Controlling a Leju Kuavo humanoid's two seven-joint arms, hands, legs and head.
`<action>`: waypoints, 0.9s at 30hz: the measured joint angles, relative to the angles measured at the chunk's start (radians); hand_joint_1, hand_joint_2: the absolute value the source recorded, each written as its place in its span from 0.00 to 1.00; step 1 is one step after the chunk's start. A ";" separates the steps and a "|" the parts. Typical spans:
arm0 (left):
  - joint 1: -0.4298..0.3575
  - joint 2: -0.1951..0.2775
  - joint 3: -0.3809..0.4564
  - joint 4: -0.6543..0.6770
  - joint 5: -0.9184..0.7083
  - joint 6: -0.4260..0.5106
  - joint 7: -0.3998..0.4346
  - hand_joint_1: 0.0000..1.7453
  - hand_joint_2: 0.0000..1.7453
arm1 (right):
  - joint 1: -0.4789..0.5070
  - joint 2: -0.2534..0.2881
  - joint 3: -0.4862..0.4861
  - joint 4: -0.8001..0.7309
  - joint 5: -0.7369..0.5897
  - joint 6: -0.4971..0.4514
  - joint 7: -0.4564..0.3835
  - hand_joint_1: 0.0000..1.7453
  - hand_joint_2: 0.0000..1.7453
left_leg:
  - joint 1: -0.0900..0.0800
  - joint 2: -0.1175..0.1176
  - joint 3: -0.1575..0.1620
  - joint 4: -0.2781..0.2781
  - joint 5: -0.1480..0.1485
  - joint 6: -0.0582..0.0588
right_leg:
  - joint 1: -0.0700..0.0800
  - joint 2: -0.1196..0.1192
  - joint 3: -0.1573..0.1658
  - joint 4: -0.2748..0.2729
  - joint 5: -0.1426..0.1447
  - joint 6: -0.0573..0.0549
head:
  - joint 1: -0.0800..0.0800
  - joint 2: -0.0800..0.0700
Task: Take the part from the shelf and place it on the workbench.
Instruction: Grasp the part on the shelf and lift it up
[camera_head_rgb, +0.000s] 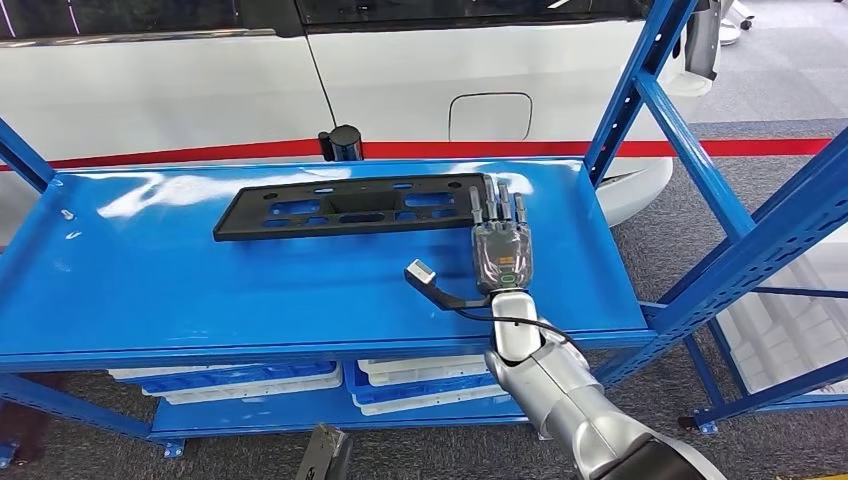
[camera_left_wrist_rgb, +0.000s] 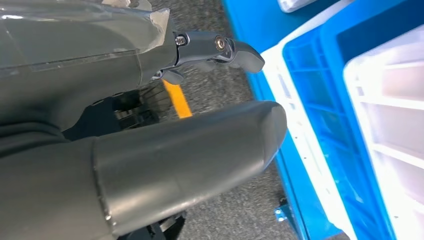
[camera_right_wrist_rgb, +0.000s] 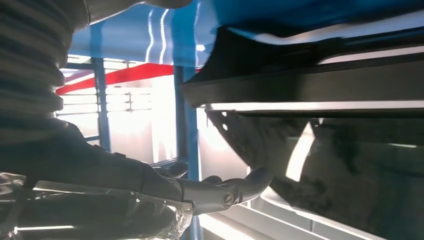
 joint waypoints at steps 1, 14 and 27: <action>0.000 0.000 0.000 0.000 0.001 0.003 0.006 0.00 0.00 | -0.005 0.015 0.000 0.013 0.000 -0.004 -0.013 0.00 1.00 | 0.000 0.000 0.000 0.000 0.000 0.000 | 0.000 0.000 0.000 0.000 0.000 0.000 | 0.000 0.000; 0.014 0.007 0.000 0.018 0.028 0.082 0.031 0.00 0.00 | -0.070 0.144 0.019 0.167 0.000 0.005 -0.074 0.00 1.00 | 0.000 0.000 0.000 0.000 0.000 0.000 | 0.000 0.000 0.000 0.000 0.000 0.000 | 0.000 0.000; 0.040 0.054 0.000 0.032 0.048 0.079 0.047 0.00 0.00 | -0.128 0.142 0.002 0.251 0.000 0.039 -0.046 0.00 1.00 | 0.000 0.000 0.002 0.000 0.000 0.000 | 0.000 0.000 0.001 0.000 0.000 0.000 | 0.000 0.000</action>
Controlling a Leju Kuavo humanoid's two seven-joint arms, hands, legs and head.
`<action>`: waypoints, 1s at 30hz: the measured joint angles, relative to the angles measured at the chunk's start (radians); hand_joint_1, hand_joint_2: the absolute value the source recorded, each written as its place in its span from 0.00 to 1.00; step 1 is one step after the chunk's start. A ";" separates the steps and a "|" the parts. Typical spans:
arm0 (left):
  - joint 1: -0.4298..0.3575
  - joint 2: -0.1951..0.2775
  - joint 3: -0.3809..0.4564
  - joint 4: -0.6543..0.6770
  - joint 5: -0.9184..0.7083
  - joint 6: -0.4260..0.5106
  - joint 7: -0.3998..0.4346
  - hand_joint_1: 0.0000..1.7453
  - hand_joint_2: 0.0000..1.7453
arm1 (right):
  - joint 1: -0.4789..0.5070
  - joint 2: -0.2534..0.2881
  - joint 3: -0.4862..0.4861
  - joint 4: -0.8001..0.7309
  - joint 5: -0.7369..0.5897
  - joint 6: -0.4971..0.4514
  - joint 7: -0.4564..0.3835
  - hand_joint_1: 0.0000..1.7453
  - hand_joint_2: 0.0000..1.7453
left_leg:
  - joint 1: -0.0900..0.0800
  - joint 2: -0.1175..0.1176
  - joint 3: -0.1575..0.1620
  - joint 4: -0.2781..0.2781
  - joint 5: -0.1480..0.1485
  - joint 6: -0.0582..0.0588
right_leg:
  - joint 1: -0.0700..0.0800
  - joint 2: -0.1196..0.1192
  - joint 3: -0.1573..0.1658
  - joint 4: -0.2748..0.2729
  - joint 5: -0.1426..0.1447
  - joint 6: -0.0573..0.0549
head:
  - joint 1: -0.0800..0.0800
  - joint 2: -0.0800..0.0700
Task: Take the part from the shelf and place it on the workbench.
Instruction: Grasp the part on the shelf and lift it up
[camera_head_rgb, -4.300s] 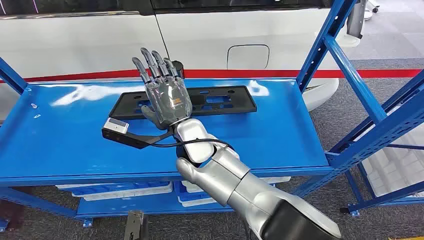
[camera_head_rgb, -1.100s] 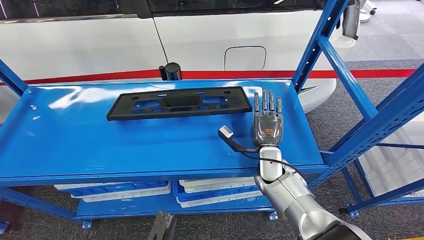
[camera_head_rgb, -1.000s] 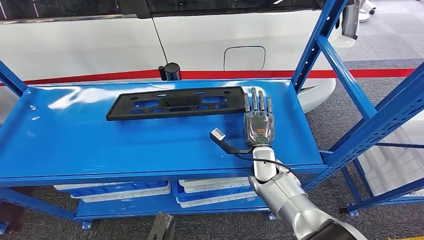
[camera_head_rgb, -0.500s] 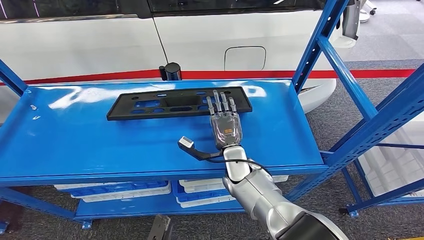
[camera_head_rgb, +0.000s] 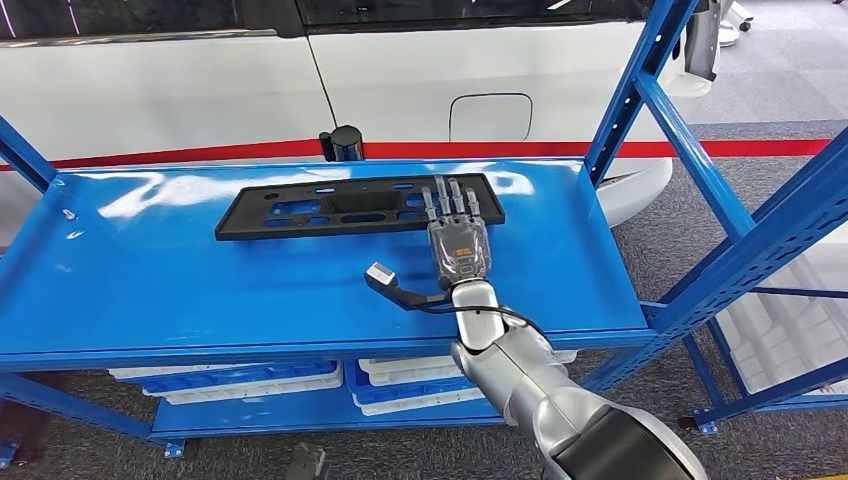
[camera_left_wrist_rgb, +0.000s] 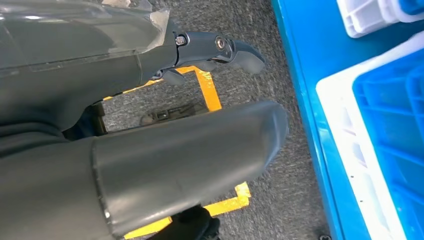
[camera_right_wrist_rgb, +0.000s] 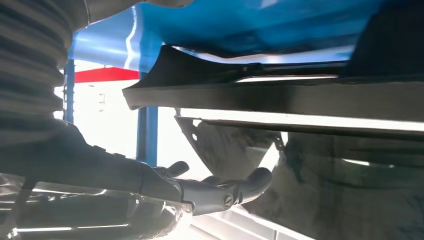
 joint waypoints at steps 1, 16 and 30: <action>0.000 0.005 0.000 0.001 0.001 -0.003 0.004 0.00 0.00 | -0.006 -0.001 0.000 0.005 0.000 0.005 0.006 0.00 1.00 | 0.000 0.000 0.000 0.000 0.000 0.000 | 0.000 0.000 0.000 0.000 0.000 0.000 | 0.000 0.000; -0.013 0.047 0.000 0.010 -0.011 -0.013 0.052 0.00 0.00 | -0.062 0.018 0.049 0.045 0.000 0.074 -0.001 0.00 1.00 | 0.000 0.000 0.000 0.000 0.000 0.000 | 0.000 0.000 0.000 0.000 0.000 0.000 | 0.000 0.000; 0.013 0.043 -0.001 0.013 -0.014 0.095 0.029 0.00 0.00 | -0.062 0.114 0.099 0.052 0.000 0.117 -0.100 0.99 1.00 | 0.001 -0.001 -0.003 0.000 0.000 0.000 | 0.001 -0.001 -0.001 0.000 -0.001 0.000 | 0.000 0.000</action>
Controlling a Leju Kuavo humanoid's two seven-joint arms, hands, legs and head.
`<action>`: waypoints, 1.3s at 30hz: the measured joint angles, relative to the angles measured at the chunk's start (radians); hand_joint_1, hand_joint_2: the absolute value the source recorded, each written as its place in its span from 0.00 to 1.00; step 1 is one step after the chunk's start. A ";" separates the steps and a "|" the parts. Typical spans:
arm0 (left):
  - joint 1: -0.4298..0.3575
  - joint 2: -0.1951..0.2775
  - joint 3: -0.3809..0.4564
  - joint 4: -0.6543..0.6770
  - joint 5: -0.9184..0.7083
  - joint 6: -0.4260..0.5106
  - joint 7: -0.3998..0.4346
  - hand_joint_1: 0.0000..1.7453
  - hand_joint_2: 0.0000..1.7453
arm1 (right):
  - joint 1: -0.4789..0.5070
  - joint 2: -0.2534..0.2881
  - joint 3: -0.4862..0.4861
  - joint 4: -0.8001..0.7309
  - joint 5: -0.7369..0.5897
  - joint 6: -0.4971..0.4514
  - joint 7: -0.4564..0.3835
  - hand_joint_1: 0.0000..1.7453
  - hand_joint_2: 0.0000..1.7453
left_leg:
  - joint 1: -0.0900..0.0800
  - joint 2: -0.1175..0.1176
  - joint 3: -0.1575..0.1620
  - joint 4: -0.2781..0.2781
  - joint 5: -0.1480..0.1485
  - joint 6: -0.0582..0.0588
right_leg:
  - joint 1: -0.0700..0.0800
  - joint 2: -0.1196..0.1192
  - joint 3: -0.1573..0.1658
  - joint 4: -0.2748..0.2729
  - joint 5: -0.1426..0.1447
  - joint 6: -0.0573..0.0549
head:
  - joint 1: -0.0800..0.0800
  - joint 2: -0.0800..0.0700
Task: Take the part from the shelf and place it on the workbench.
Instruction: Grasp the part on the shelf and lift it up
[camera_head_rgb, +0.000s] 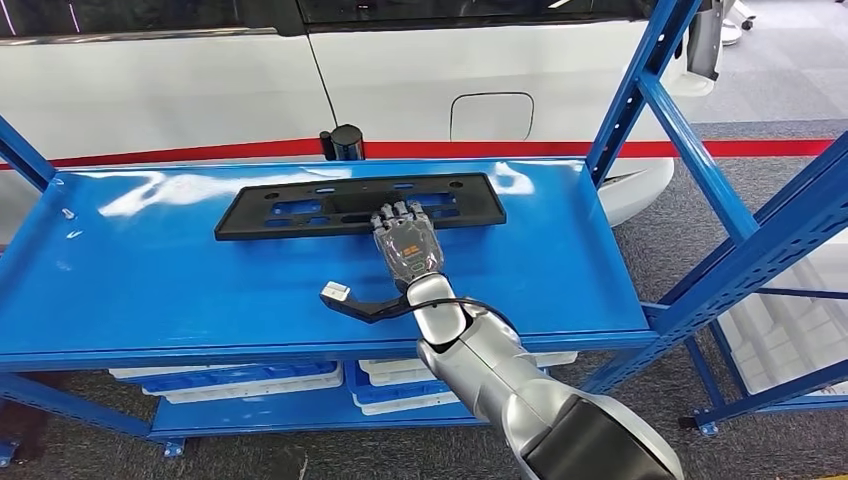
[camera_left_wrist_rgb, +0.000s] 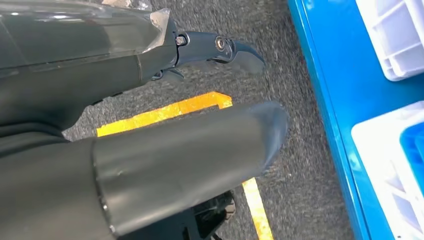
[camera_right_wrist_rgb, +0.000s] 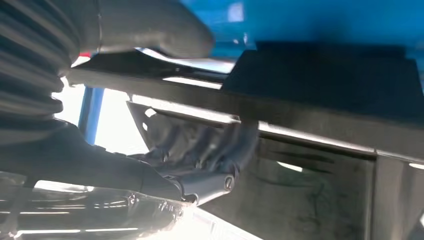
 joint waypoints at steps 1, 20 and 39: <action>0.005 -0.003 0.000 0.000 0.002 0.011 -0.004 0.00 0.00 | 0.000 0.000 0.004 0.000 0.000 0.004 -0.001 0.99 1.00 | 0.000 0.000 0.000 0.000 0.000 0.000 | 0.000 0.000 0.000 0.000 0.000 0.000 | 0.000 0.000; 0.045 -0.036 0.000 0.001 0.020 0.046 -0.036 0.00 0.00 | 0.007 -0.010 0.079 0.002 0.000 0.041 0.088 0.82 1.00 | 0.000 0.001 0.000 0.000 0.000 0.000 | 0.000 0.000 -0.001 0.000 0.000 0.000 | 0.000 0.000; 0.045 -0.036 -0.005 0.001 0.013 -0.038 -0.059 0.00 0.00 | 0.036 -0.057 0.087 -0.007 0.000 0.051 0.171 0.24 1.00 | 0.000 0.001 0.001 0.000 0.000 0.000 | 0.000 0.001 -0.001 0.000 0.000 0.000 | 0.000 0.000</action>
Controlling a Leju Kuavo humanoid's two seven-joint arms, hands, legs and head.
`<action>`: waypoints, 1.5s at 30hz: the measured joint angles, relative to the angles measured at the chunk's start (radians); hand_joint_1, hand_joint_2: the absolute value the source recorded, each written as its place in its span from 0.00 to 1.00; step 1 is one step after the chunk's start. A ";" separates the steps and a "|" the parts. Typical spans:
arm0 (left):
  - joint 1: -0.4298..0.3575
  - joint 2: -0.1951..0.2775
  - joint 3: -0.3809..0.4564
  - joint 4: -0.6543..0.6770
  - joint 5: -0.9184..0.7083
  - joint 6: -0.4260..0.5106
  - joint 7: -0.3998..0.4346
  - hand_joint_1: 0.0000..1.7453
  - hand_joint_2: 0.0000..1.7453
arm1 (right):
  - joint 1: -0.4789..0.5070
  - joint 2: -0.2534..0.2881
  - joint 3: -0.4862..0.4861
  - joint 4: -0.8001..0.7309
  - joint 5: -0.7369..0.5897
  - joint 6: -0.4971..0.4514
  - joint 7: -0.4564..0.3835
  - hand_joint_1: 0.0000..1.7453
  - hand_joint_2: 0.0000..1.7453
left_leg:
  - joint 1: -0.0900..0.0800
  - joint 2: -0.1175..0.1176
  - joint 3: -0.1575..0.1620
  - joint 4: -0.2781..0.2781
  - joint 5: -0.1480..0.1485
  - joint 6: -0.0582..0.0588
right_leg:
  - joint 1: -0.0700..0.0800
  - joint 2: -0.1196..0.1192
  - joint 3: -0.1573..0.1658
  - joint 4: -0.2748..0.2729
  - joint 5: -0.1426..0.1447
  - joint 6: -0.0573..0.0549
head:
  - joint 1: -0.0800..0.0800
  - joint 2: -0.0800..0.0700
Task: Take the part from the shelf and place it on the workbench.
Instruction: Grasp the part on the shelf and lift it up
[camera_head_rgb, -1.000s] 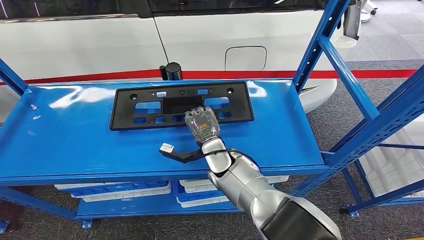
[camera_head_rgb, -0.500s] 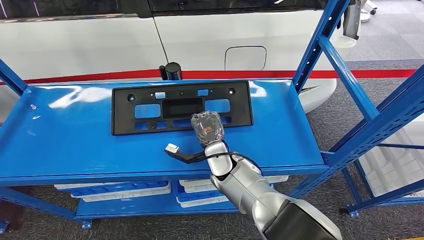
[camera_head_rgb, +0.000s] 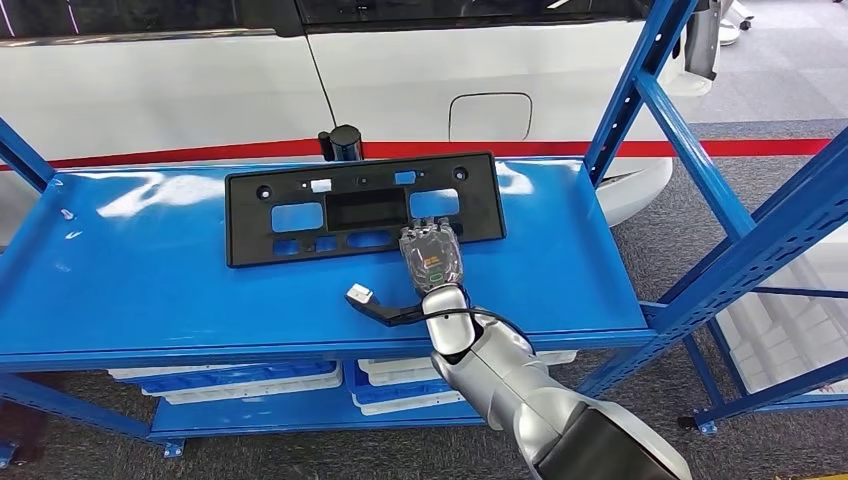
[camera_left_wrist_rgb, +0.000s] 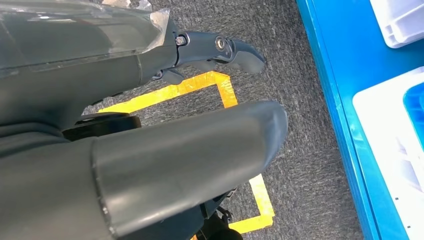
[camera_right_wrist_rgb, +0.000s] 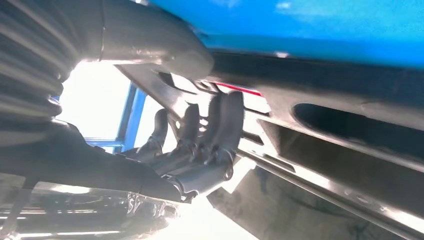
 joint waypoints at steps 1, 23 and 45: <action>0.000 0.000 0.000 0.000 0.002 0.001 0.002 0.00 0.00 | 0.000 -0.001 0.000 -0.002 0.000 0.000 0.002 0.19 1.00 | 0.000 0.000 0.000 0.000 0.000 0.000 | 0.000 0.000 0.000 0.000 0.000 0.000 | 0.000 0.000; 0.001 0.000 0.000 0.000 0.024 0.036 0.039 0.00 0.00 | -0.008 0.013 0.006 -0.030 0.000 -0.001 -0.021 0.00 1.00 | 0.000 0.000 0.002 0.000 0.000 0.000 | 0.000 0.000 0.003 0.000 0.000 0.000 | 0.000 0.000; -0.155 -0.068 -0.088 -0.023 0.208 0.031 0.110 0.00 0.00 | 0.028 0.058 0.029 -0.147 -0.156 -0.039 -0.118 0.00 1.00 | -0.005 -0.002 -0.002 0.005 -0.003 0.009 | -0.006 -0.001 0.002 -0.002 0.002 0.006 | -0.001 0.000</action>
